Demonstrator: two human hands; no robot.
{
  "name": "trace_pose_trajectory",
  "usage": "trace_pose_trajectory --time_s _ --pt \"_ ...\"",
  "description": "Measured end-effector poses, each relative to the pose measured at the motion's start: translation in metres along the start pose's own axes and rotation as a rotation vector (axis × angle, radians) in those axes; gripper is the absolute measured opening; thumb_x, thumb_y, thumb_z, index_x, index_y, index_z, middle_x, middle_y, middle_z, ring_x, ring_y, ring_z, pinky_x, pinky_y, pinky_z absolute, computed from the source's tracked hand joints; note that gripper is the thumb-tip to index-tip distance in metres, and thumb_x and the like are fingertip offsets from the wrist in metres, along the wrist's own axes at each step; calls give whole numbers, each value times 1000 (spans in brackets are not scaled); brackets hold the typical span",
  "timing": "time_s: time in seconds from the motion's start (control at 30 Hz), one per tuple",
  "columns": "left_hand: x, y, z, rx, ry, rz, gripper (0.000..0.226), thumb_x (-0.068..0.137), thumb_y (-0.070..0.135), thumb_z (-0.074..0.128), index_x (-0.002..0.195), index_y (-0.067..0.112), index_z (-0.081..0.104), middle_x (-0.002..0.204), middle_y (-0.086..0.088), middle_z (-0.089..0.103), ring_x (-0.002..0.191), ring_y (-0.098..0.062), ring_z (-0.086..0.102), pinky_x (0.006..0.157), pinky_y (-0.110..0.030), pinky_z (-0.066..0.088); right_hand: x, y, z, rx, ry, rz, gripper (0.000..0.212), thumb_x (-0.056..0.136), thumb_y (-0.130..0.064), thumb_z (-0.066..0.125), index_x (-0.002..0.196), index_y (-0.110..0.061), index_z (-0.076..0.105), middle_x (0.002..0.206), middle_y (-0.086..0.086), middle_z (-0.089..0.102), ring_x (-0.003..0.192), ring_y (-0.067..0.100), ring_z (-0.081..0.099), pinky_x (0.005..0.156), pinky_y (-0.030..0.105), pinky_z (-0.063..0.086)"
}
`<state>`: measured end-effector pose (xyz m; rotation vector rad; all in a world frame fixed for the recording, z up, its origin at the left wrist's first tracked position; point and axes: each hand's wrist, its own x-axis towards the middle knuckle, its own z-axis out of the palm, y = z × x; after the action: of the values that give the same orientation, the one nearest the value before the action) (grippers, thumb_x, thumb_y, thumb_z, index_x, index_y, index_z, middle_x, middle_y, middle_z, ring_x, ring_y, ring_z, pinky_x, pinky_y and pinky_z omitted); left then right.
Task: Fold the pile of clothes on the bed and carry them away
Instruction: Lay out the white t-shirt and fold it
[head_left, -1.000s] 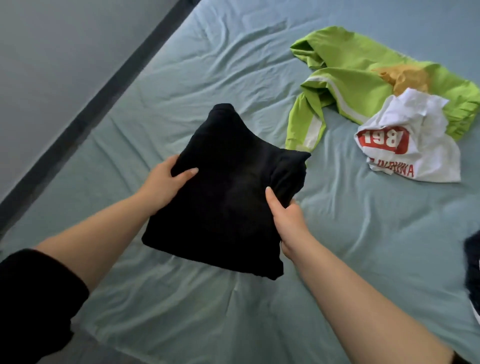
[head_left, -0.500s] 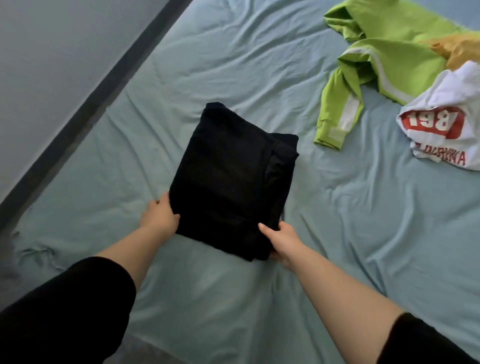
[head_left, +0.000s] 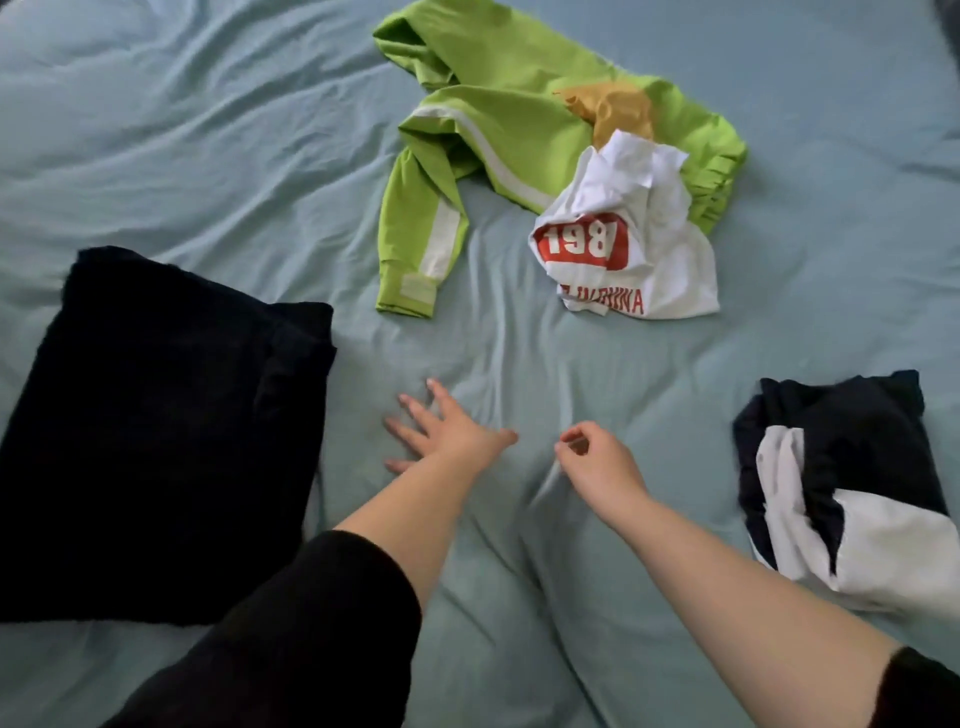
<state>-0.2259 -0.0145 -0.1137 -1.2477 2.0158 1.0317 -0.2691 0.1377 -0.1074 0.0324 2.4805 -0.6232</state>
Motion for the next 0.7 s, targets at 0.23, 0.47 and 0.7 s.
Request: trace_pose_trajectory --time_s 0.23,0.47,0.7 --pt "32 26 43 -52 12 -162 154 16 103 30 114 26 -59 135 -14 -56 122 -42 -51 93 -73 -24 82 16 -25 -464 194 -194 65 94 -49 46 149 -24 24 156 8 20 142 27 21 113 41 20" --pt "56 33 58 37 26 -301 156 17 103 35 96 19 -69 130 -18 -58 105 -45 -58 100 -71 -20 183 -35 -58 -553 233 -311 70 95 -45 45 152 -34 5 162 0 -6 149 24 -5 115 54 -3" --pt "54 36 59 54 75 -299 155 18 102 39 94 20 -69 134 -17 -55 120 -46 -50 101 -72 -15 176 -38 -48 -302 425 -488 29 94 -18 46 120 -9 54 103 22 67 94 41 59 75 42 37"
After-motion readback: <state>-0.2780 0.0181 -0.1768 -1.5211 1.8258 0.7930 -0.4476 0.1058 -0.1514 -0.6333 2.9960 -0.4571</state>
